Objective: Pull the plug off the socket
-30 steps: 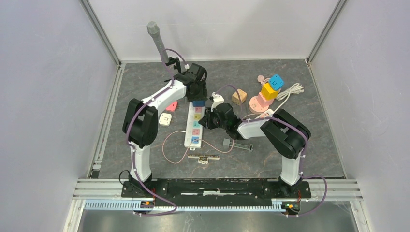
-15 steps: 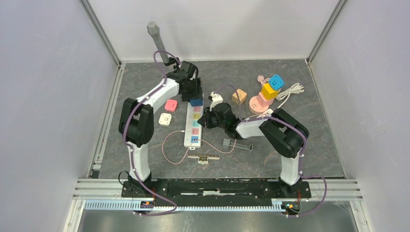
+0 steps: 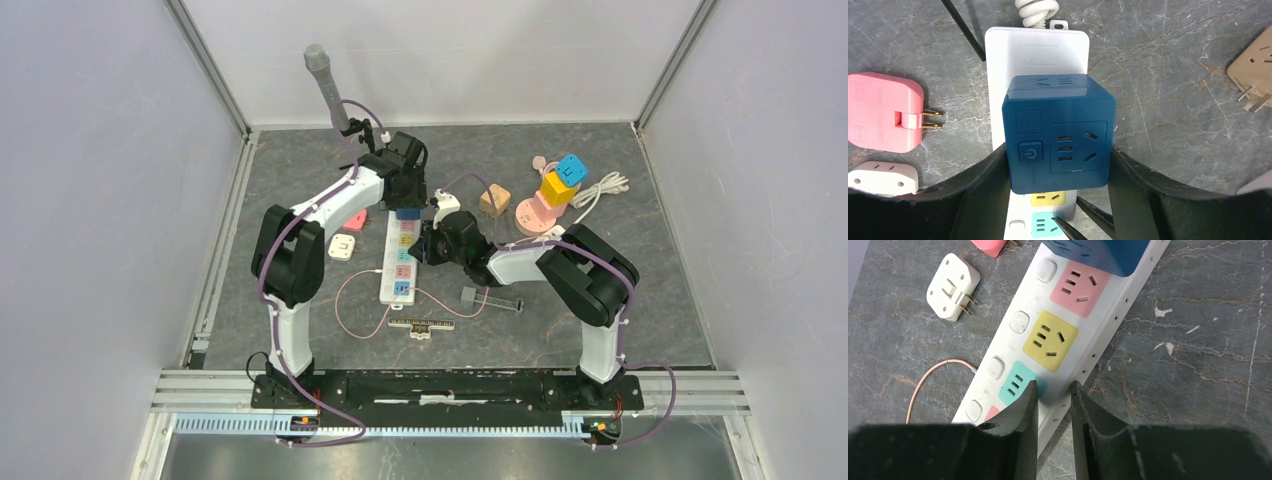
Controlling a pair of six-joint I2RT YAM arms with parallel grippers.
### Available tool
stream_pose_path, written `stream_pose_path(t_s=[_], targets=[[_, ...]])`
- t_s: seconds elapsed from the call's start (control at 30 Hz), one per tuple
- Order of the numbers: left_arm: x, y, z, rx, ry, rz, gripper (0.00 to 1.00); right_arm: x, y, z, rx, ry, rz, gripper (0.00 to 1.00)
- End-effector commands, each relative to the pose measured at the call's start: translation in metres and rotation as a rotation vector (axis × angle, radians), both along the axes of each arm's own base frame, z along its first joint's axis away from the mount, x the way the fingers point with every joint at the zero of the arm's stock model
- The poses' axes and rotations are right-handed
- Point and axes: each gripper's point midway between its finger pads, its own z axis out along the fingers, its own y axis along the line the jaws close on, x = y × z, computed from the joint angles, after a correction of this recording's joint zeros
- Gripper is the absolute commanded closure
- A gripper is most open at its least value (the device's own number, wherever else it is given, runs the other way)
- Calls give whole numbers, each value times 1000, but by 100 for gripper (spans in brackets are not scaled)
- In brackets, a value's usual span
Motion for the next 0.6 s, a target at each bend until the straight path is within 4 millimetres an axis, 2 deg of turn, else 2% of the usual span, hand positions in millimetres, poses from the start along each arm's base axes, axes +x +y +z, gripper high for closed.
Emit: stream_pose_path(t_s=[0.0,0.07,0.13,0.27,0.37,0.47,0.57], targets=[[-29,-78,102,-428,-30,-167,92,-58,-73,-116,-393,254,27,90],[-32,-86,109,-541,-12,-180,92,-58,-71,-114,-383,251,29,90],[-29,-88,109,-569,-17,-162,92,-57,-71,-114,-382,251,28,90],[-21,-74,86,-433,-33,-86,92,-56,-72,-113,-388,245,22,90],[-19,-60,73,-259,-86,-36,92,-56,-74,-114,-397,247,16,90],[-23,-60,68,-202,-104,-44,93,-56,-75,-117,-405,253,13,90],[-27,-71,67,-254,-66,-97,92,-60,-74,-122,-415,276,32,91]])
